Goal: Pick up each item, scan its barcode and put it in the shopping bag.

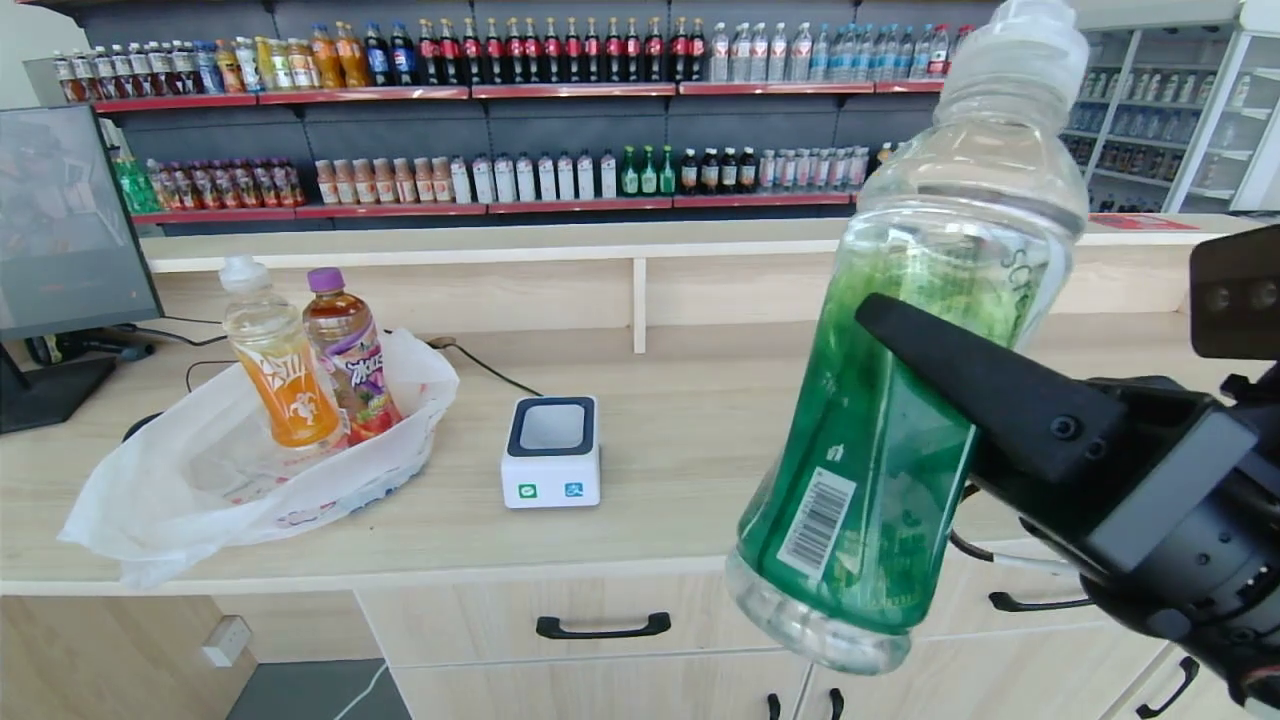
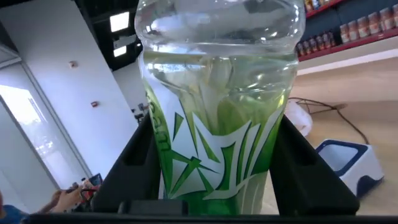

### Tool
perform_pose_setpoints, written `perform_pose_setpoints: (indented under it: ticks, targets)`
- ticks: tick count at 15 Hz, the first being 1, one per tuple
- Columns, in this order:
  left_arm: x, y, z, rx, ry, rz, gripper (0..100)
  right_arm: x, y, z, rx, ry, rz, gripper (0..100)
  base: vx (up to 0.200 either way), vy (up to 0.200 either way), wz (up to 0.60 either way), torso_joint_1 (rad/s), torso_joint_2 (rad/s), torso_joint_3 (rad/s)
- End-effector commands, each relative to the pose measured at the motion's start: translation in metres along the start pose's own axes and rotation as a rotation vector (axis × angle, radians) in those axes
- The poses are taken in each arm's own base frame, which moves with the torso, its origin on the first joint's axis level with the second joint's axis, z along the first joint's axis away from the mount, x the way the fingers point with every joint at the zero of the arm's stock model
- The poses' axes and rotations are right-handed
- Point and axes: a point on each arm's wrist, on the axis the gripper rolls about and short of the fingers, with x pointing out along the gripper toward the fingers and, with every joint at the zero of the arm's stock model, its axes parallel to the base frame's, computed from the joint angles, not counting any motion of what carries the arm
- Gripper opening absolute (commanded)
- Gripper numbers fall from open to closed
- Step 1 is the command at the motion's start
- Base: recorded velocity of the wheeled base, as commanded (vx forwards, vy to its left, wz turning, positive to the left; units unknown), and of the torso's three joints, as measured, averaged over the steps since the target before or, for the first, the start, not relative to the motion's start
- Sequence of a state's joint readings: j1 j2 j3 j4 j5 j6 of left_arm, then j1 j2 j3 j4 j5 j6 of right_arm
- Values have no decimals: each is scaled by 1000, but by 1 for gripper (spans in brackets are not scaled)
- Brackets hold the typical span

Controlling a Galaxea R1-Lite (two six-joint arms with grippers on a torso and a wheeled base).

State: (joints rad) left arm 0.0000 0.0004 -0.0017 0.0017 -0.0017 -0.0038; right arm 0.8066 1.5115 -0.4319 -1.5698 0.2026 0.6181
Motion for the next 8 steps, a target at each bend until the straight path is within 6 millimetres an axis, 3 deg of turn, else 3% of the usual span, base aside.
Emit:
perform_pose_setpoints:
  ticks: [1,3,5,8]
  targets:
    - [0,0,0,-1,0,0,100,17,-8,-20,76,55,0,0,0,0,0,0,0,0]
    - [0,0,0,-1,0,2,100,23,-14,-27,107,70,-14,0,0,0,0,0,0,0]
    - [0,0,0,-1,0,0,100,18,-2,-28,169,82,17,0,0,0,0,0,0,0]
    - [0,0,0,-1,0,0,100,-6,17,-7,325,66,85,0,0,0,0,0,0,0]
